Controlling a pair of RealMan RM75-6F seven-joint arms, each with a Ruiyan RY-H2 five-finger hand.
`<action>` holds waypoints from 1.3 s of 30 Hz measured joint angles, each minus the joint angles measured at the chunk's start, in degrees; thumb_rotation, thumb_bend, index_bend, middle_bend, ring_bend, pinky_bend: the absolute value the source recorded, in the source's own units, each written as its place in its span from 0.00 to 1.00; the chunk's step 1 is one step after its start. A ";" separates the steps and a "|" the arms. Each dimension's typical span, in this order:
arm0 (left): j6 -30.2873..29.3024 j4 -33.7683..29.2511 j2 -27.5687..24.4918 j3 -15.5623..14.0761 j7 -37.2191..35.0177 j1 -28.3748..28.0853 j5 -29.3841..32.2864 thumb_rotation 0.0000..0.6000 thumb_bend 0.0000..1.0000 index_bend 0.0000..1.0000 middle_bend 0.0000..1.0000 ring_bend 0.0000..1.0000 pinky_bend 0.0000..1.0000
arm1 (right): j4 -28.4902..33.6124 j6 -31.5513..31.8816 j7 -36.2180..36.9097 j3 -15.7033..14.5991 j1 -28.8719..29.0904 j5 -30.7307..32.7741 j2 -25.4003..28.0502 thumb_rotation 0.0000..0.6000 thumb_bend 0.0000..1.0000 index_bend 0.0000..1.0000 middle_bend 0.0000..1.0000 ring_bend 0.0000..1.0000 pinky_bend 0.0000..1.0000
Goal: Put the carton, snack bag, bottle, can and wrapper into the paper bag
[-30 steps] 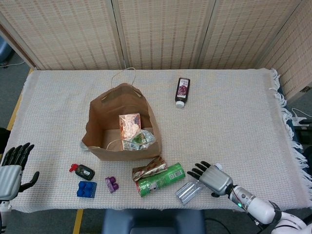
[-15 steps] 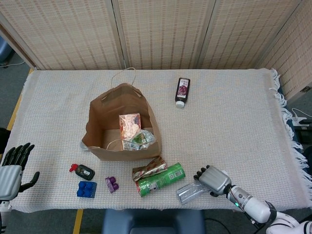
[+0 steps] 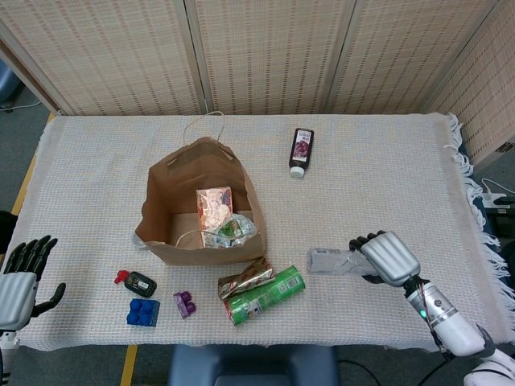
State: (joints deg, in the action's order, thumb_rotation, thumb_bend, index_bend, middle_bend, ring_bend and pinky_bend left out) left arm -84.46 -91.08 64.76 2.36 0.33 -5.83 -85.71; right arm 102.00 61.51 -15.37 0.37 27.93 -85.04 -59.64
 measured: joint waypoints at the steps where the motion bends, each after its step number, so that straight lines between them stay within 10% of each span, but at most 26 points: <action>1: 0.01 0.00 0.00 0.00 0.06 -0.01 -0.01 1.00 0.37 0.00 0.00 0.00 0.00 | -0.02 1.88 0.62 0.94 -0.41 0.05 0.19 1.00 0.26 0.62 0.54 0.55 0.66; 15: 0.33 -0.05 -0.09 0.01 0.10 -0.28 -0.09 1.00 0.37 0.00 0.00 0.00 0.00 | 5.42 18.05 -6.56 14.96 -0.04 6.96 -10.25 1.00 0.26 0.61 0.54 0.55 0.65; 28: 0.33 0.19 -0.22 -0.09 -0.90 -0.22 -0.17 1.00 0.37 0.00 0.00 0.00 0.00 | 4.52 23.53 -23.13 27.82 15.48 10.48 -33.72 1.00 0.26 0.60 0.54 0.54 0.64; 39: 0.32 0.34 -0.23 -0.14 -1.13 -0.25 -0.27 1.00 0.37 0.00 0.00 0.00 0.00 | -3.80 25.62 -26.33 32.54 24.51 13.10 -45.18 1.00 0.26 0.59 0.54 0.52 0.63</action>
State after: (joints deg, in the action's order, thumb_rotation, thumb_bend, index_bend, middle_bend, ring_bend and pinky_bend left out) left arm -84.14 -90.74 64.53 2.22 -0.80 -6.08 -85.98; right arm 98.21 87.13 -41.70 32.91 52.44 -71.93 -104.82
